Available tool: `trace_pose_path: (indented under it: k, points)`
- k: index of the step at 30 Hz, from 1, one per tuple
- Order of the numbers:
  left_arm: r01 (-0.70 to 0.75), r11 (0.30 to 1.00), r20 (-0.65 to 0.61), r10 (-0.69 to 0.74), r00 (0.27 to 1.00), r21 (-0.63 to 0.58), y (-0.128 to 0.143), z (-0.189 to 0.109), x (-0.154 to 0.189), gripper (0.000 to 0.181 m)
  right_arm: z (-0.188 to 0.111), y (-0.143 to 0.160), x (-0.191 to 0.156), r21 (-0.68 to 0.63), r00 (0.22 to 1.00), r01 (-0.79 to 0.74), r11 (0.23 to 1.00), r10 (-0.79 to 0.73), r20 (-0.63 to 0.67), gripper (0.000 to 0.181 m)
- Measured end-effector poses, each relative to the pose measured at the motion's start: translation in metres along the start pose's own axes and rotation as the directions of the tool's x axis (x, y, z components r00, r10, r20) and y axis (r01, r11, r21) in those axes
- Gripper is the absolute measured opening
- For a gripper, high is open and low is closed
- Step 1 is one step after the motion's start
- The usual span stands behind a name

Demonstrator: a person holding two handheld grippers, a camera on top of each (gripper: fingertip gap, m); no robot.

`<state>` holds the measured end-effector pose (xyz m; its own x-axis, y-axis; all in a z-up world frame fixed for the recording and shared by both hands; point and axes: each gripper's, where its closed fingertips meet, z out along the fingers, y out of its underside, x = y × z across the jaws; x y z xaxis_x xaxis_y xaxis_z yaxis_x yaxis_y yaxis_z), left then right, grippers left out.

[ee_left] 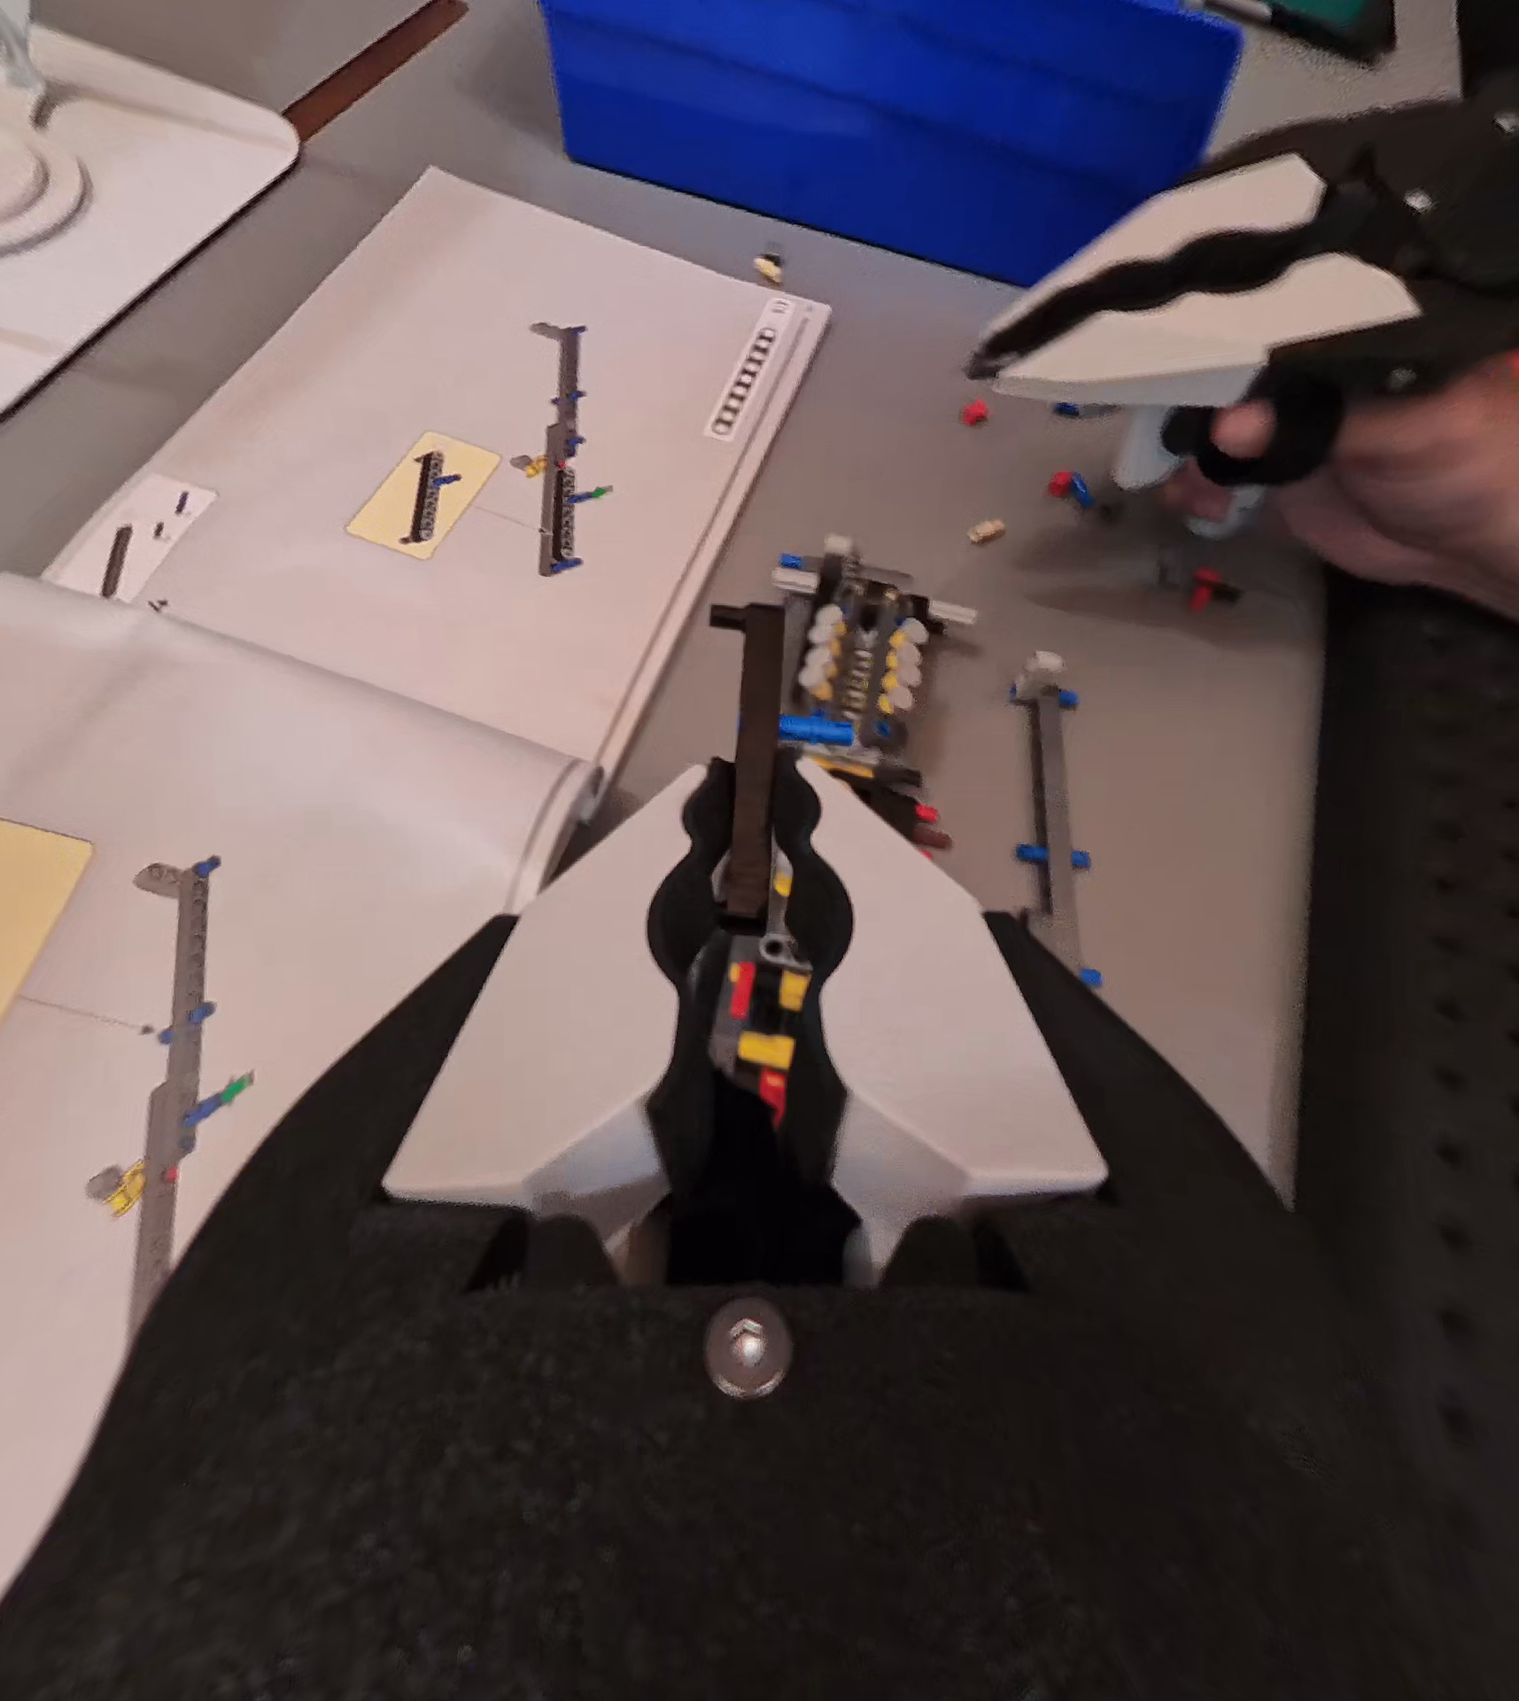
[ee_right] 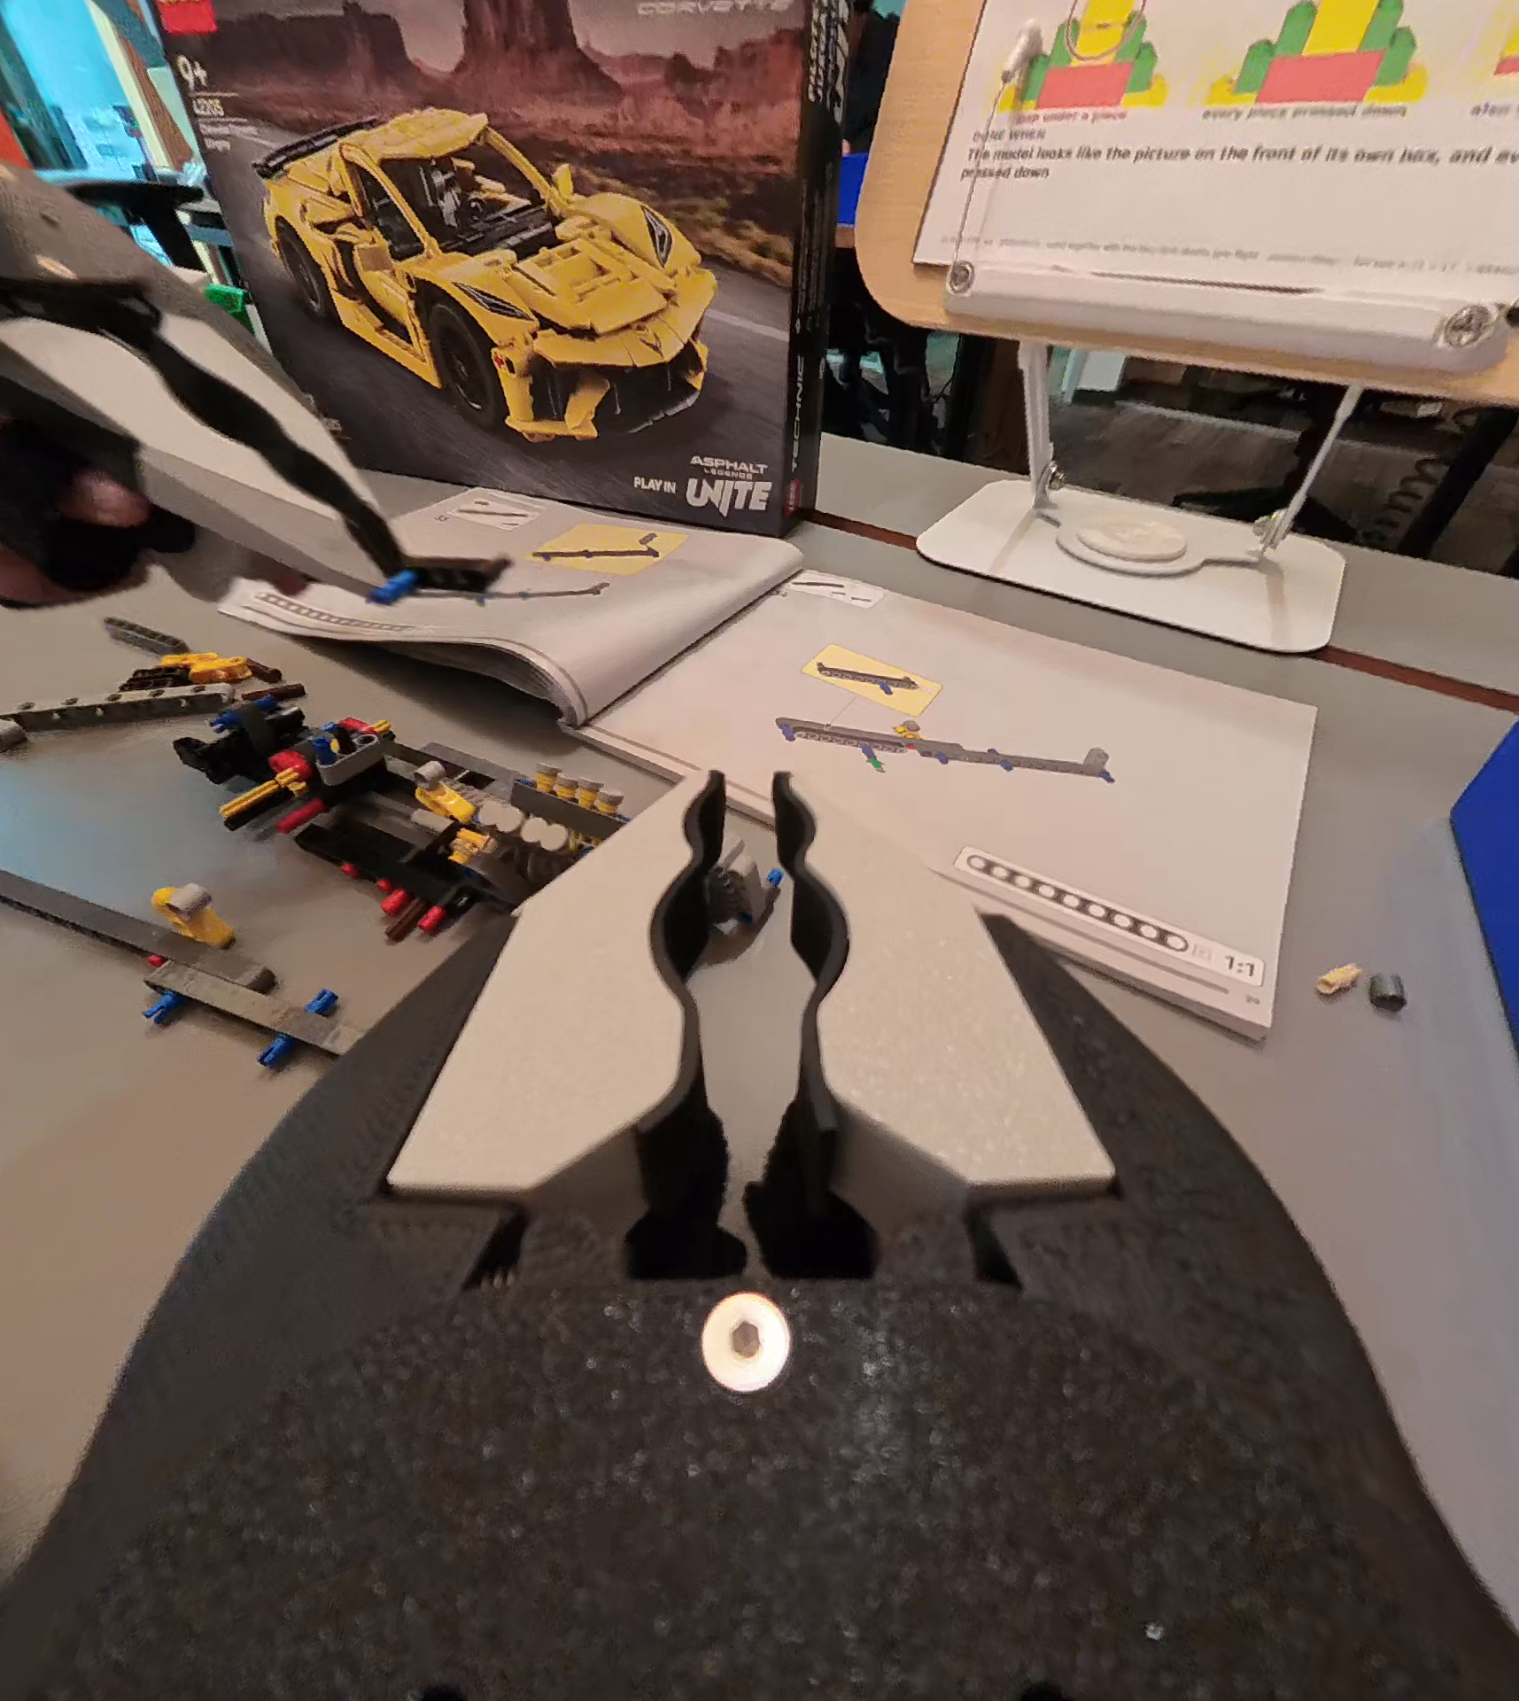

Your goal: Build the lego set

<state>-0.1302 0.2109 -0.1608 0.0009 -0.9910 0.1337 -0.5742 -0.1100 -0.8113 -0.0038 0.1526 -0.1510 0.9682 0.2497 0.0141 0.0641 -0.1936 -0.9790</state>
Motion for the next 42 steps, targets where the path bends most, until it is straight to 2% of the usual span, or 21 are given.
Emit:
trace_pose_path:
  k: [3, 6, 11, 15, 20, 27, 33, 34, 36, 38, 40, 42]
  points:
    - [-0.034, 0.999, -0.014, 0.034, 0.999, 0.006, 0.004, -0.024, 0.028, 0.007, 0.001, 0.0, -0.005, -0.003, 0.999, 0.042, 0.999, -0.042, 0.002, 0.009]
    - [-0.054, 0.998, -0.064, 0.051, 0.997, -0.038, 0.025, -0.041, 0.067, 0.007, 0.001, -0.003, -0.014, 0.011, 0.997, 0.078, 0.997, -0.078, 0.022, 0.009]
    - [-0.096, 0.984, -0.121, 0.079, 0.989, -0.147, 0.067, -0.042, 0.124, 0.007, 0.002, -0.003, -0.019, 0.011, 0.993, 0.115, 0.993, -0.115, 0.02, 0.008]
    - [-0.06, 0.967, -0.068, 0.045, 0.997, -0.249, 0.091, -0.021, 0.127, 0.007, 0.0, -0.004, -0.02, 0.017, 0.995, 0.095, 0.995, -0.096, 0.028, 0.008]
    - [-0.079, 0.952, -0.047, 0.068, 0.997, -0.296, 0.101, -0.008, 0.126, 0.007, -0.004, -0.007, -0.017, 0.04, 0.997, 0.066, 0.997, -0.067, 0.026, 0.008]
    - [-0.103, 0.937, -0.034, 0.097, 0.995, -0.333, 0.114, -0.001, 0.125, 0.007, -0.001, -0.004, -0.021, 0.019, 0.996, 0.087, 0.996, -0.087, 0.036, 0.008]
    - [-0.066, 0.952, -0.02, 0.063, 0.998, -0.299, 0.114, 0.0, 0.123, 0.008, 0.0, -0.002, -0.029, 0.012, 0.992, 0.114, 0.993, -0.114, 0.06, 0.009]
    - [-0.065, 0.952, -0.013, 0.064, 0.998, -0.298, 0.114, -0.001, 0.122, 0.013, 0.0, -0.003, -0.031, 0.013, 0.991, 0.114, 0.993, -0.115, 0.071, 0.009]
    - [-0.054, 0.957, -0.003, 0.055, 0.998, -0.285, 0.11, -0.009, 0.121, 0.033, -0.003, -0.005, -0.042, 0.023, 0.986, 0.115, 0.993, -0.117, 0.122, 0.01]
    - [-0.046, 0.975, 0.0, 0.047, 0.999, -0.218, 0.1, -0.03, 0.12, 0.041, -0.01, -0.005, -0.075, 0.005, 0.949, 0.133, 0.991, -0.129, 0.288, 0.01]
    - [-0.057, 0.987, 0.03, 0.062, 0.998, -0.149, 0.094, -0.058, 0.113, 0.042, -0.02, 0.017, -0.119, -0.103, 0.855, 0.22, 0.97, -0.141, 0.499, 0.021]
    - [-0.071, 0.978, 0.088, 0.09, 0.992, -0.194, 0.11, -0.075, 0.098, 0.043, -0.031, 0.036, -0.155, -0.151, 0.748, 0.314, 0.937, -0.146, 0.647, 0.021]
